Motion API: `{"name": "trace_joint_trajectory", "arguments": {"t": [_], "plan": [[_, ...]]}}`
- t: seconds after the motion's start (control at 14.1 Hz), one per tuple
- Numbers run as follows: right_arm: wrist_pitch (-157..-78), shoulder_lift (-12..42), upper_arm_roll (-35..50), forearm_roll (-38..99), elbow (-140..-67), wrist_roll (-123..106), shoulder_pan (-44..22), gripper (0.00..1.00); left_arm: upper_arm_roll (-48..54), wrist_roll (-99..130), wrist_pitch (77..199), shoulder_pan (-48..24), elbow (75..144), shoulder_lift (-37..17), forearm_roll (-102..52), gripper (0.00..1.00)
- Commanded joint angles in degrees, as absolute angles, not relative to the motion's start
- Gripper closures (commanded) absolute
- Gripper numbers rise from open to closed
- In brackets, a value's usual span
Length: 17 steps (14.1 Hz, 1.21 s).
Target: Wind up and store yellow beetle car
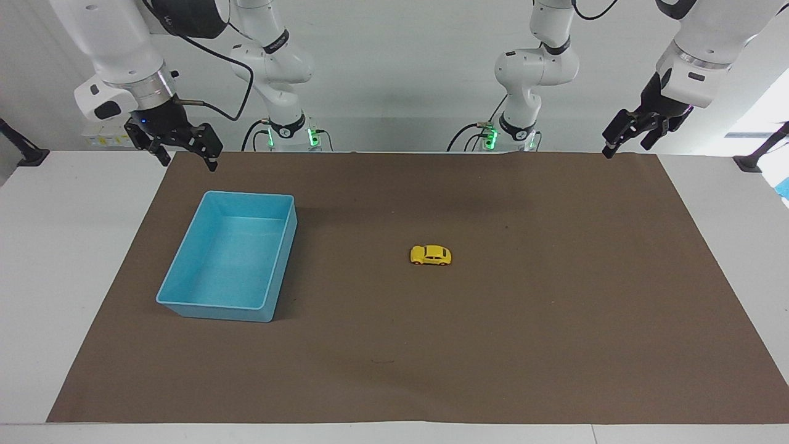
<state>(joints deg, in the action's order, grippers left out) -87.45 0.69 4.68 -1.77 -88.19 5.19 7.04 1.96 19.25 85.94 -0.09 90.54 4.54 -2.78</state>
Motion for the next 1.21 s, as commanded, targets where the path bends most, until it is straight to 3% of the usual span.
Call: {"name": "trace_joint_trajectory", "arguments": {"t": [0.0,0.64,1.14], "plan": [[-86.7,0.0,4.8,-1.8,-88.3,4.2,7.3,0.00,2.6,24.1,85.1,1.1,91.9,5.8,-3.2,0.00],[-86.7,0.1,4.7,-0.9,-88.3,4.2,7.1,0.00,2.7,58.7,85.3,0.9,92.8,6.5,-3.2,0.00],[-86.5,0.0,4.7,-0.9,-88.3,4.2,7.1,0.00,3.0,75.1,86.4,-0.1,98.7,9.6,-3.2,0.00]]}}
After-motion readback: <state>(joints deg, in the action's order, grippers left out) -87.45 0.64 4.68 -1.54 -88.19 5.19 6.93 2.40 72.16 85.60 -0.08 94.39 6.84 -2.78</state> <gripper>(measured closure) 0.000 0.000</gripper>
